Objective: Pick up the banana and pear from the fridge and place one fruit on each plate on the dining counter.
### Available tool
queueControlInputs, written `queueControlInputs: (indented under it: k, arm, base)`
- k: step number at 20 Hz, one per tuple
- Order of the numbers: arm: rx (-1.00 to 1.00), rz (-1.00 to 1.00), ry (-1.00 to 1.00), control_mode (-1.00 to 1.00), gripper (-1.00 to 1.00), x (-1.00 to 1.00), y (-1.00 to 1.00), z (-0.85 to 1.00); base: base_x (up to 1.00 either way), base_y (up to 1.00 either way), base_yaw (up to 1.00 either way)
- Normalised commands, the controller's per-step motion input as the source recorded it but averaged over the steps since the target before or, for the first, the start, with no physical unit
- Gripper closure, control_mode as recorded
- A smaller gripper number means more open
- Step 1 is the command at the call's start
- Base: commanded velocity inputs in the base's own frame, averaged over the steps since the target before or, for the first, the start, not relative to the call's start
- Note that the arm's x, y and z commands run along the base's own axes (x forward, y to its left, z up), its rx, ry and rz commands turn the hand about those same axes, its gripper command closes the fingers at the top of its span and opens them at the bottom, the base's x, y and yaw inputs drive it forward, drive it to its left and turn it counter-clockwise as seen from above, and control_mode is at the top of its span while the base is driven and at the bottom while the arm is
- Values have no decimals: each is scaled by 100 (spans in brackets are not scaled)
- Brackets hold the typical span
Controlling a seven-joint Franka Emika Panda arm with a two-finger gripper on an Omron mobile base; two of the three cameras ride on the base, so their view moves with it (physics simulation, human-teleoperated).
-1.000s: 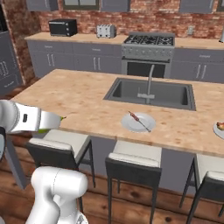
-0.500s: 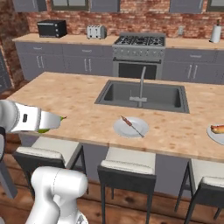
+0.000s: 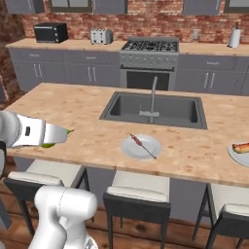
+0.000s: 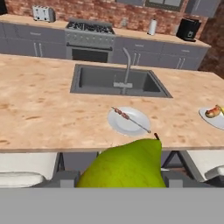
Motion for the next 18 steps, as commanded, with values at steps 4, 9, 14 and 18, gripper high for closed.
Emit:
queueControlInputs:
  k: [4,9,14,18]
  arm:
    - [0,-3,4,-100,100,20,-8,-5]
    - [0,-13,11,-100,100,43,-40,-26]
    - [-4,-25,10,-100,100,50,-46,-36]
    - [-9,-36,5,-100,100,49,-20,-40]
  base:
    - [20,-4,-3]
    - [0,0,0]
    - [0,0,0]
    - [0,0,0]
